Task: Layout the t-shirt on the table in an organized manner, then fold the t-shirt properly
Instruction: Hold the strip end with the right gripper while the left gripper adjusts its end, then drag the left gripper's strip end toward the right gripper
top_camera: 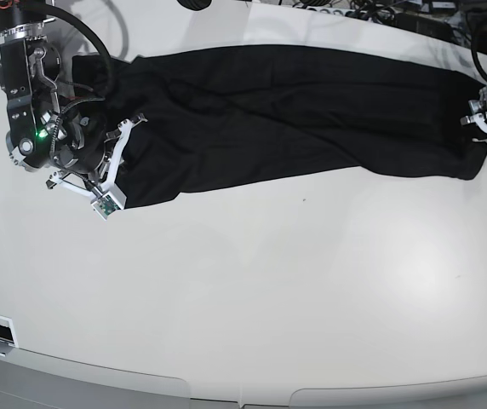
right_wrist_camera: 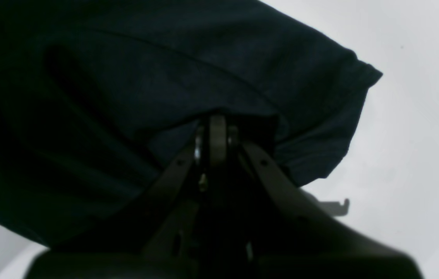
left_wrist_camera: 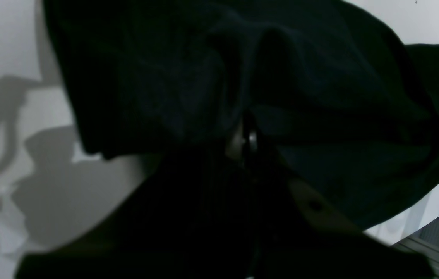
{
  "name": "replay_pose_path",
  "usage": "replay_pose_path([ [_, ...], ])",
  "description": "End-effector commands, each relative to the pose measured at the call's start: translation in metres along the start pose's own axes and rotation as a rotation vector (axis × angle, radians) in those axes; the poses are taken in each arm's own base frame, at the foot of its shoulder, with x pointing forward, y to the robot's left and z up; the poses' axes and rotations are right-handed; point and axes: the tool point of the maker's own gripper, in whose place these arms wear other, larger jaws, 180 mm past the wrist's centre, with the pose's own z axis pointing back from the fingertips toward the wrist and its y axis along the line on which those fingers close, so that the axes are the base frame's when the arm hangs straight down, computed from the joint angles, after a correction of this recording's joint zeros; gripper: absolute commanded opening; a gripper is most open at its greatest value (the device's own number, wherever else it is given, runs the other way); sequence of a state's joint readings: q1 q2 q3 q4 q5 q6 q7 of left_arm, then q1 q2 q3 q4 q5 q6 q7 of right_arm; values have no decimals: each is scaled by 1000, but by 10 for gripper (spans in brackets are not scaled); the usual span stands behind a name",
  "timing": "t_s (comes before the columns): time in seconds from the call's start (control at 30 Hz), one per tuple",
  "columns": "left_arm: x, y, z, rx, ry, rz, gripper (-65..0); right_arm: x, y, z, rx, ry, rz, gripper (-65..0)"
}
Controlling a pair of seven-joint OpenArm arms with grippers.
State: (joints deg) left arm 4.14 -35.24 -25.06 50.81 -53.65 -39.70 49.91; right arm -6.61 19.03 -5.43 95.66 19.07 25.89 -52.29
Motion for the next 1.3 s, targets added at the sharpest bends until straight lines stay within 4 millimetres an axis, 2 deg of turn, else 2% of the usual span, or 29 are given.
replay_pose_path([
  [0.0,17,0,9,0,-33,-27,-650,13,-6,5,-12,-39,7,-650],
  [0.17,37,-4,19,6,-63,-81,-650,13,-6,5,-12,-39,8,-650],
  [0.4,48,2,31,26,-105,-74,-650,13,-6,5,-12,-39,8,-650],
  [0.43,49,3,31,27,-109,-73,-599,13,-6,5,-12,-39,8,-650],
  [0.53,51,3,32,27,-118,-72,-370,12,-6,5,-12,-38,8,-650],
  [0.57,50,2,31,25,-120,-70,-311,12,-6,5,-12,-38,8,-650],
  [0.63,51,6,30,46,-130,-32,-271,12,-6,5,-12,-38,8,-650],
  [0.9,47,14,16,117,-179,16,-273,12,-6,5,-11,-38,7,-650],
  [1.1,47,13,10,126,-200,11,-282,13,-6,5,-12,-39,8,-650],
  [1.13,50,14,10,135,-206,19,-316,12,-6,5,-12,-38,8,-650],
  [1.17,52,17,11,153,-211,36,-384,12,-6,5,-12,-38,8,-650],
  [1.23,56,23,11,187,-215,56,-611,12,-6,5,-11,-38,7,-650],
  [1.27,58,24,11,196,-215,56,-650,12,-6,5,-11,-38,8,-650],
])
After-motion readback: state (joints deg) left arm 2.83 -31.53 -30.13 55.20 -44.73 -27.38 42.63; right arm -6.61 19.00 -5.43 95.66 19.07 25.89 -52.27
